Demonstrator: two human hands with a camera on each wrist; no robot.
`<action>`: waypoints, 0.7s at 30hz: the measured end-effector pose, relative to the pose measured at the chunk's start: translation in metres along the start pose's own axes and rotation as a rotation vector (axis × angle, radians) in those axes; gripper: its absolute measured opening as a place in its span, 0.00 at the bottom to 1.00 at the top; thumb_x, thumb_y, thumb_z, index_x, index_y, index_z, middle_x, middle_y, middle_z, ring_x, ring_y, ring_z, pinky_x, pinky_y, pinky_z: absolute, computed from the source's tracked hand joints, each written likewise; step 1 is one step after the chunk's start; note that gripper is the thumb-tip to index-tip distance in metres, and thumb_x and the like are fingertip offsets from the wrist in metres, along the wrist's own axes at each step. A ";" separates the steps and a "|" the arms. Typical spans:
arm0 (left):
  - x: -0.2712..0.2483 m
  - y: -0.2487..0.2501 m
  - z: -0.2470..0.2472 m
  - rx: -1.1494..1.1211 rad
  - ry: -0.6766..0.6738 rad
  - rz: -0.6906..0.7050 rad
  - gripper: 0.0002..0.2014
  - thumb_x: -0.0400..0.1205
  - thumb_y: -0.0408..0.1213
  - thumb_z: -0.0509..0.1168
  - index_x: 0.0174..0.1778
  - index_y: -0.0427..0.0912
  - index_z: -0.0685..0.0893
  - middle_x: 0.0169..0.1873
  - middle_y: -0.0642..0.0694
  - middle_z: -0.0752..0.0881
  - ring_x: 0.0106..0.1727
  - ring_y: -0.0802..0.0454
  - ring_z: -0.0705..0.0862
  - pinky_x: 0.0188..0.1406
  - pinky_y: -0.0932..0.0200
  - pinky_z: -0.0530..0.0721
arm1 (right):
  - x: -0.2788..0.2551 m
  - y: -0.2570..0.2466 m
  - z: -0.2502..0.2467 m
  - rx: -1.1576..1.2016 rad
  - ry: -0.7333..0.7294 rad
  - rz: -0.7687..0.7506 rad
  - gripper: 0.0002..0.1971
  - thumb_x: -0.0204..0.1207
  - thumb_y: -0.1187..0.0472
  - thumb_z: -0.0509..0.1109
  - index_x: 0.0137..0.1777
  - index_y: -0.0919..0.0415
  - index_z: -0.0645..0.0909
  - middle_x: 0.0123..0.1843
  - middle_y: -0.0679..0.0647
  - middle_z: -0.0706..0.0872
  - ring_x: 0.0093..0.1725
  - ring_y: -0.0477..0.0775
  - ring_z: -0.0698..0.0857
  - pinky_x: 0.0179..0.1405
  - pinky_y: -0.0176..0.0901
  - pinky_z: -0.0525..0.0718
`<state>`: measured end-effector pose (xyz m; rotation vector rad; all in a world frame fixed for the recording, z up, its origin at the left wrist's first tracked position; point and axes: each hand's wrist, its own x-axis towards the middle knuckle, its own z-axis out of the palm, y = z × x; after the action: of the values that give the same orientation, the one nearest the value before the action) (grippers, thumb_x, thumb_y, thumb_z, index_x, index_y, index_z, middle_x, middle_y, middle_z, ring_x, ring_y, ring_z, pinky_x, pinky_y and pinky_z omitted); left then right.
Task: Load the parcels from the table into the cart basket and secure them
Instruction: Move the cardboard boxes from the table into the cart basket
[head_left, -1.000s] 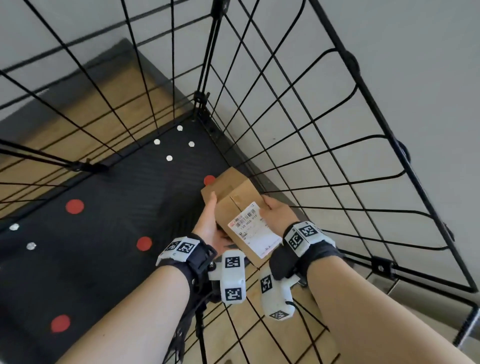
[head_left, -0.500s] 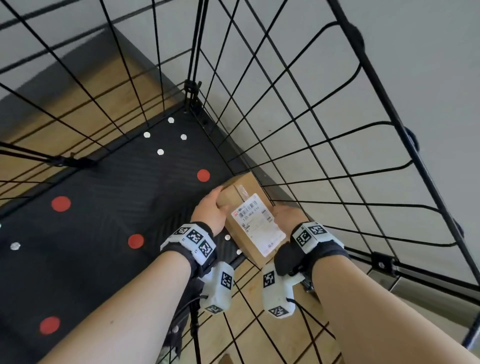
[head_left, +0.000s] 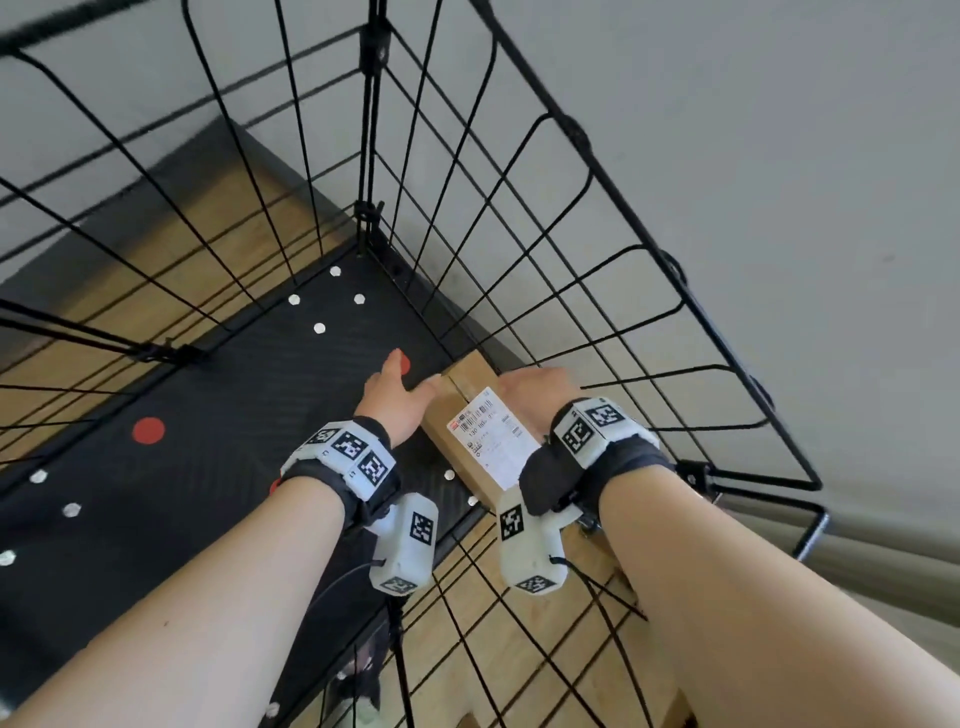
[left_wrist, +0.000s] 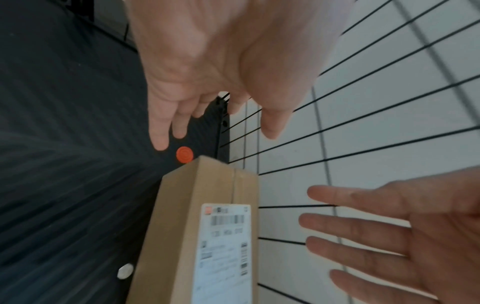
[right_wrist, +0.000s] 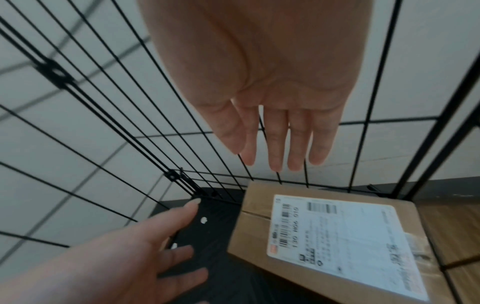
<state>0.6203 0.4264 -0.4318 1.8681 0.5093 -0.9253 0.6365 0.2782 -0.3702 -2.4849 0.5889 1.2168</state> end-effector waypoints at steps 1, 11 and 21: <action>-0.008 0.009 -0.004 0.007 0.000 0.024 0.34 0.84 0.51 0.59 0.83 0.46 0.54 0.80 0.41 0.61 0.78 0.43 0.65 0.74 0.54 0.64 | -0.012 -0.001 -0.007 0.032 0.008 -0.021 0.12 0.83 0.66 0.55 0.49 0.63 0.81 0.48 0.56 0.84 0.54 0.58 0.83 0.39 0.39 0.74; -0.123 0.092 -0.042 0.004 0.045 0.320 0.19 0.84 0.53 0.58 0.64 0.46 0.80 0.61 0.48 0.82 0.65 0.49 0.79 0.67 0.52 0.75 | -0.144 0.005 -0.070 0.554 0.258 -0.194 0.13 0.81 0.60 0.62 0.58 0.49 0.86 0.61 0.49 0.86 0.59 0.52 0.84 0.55 0.41 0.81; -0.286 0.161 -0.006 0.012 0.033 0.620 0.12 0.83 0.48 0.61 0.61 0.50 0.79 0.55 0.52 0.84 0.59 0.54 0.81 0.64 0.50 0.78 | -0.298 0.080 -0.110 0.718 0.520 -0.283 0.14 0.75 0.64 0.63 0.48 0.50 0.89 0.51 0.50 0.90 0.50 0.50 0.87 0.46 0.37 0.84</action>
<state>0.5532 0.3705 -0.1159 1.8857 -0.0688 -0.4807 0.5062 0.2264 -0.0741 -2.1205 0.6227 0.1721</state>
